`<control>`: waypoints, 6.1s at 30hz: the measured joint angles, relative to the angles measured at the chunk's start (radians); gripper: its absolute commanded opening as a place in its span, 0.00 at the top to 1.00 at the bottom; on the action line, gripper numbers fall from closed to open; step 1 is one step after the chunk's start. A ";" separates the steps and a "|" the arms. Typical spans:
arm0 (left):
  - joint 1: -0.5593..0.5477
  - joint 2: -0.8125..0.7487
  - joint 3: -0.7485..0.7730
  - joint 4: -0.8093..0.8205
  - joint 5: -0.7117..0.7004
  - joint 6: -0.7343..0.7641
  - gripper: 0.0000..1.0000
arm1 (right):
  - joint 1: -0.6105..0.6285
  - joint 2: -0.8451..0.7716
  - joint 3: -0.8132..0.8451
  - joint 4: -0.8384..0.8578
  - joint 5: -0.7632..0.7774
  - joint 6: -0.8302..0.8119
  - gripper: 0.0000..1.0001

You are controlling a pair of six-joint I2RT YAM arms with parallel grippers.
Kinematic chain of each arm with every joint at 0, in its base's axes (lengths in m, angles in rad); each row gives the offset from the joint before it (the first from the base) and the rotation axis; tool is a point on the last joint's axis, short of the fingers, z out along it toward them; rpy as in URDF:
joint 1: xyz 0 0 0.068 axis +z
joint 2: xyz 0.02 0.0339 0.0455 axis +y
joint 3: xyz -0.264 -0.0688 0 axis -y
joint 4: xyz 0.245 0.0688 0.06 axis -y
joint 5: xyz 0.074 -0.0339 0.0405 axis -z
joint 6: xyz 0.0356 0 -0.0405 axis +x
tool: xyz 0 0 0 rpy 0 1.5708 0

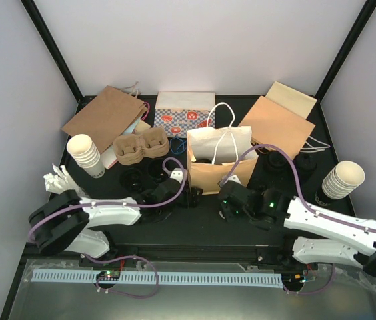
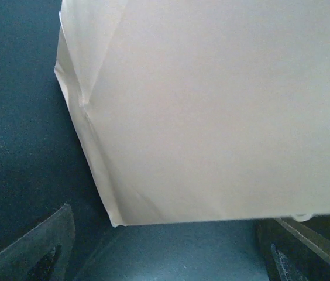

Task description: Pack the takeout coffee

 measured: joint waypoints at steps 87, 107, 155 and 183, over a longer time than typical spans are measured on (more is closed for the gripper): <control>0.140 -0.755 0.035 -0.705 0.206 0.147 0.01 | -0.728 0.388 -0.099 0.257 -0.079 0.014 0.07; 0.140 -0.752 0.032 -0.702 0.206 0.148 0.01 | -0.766 0.454 -0.085 0.297 -0.101 -0.011 0.24; 0.091 -0.574 -0.067 -0.441 0.434 0.034 0.01 | -0.492 -0.124 0.019 -0.128 -0.244 0.068 0.28; -0.037 -0.154 0.007 -0.091 0.503 -0.049 0.46 | -0.317 -0.057 0.042 -0.152 -0.221 0.078 0.31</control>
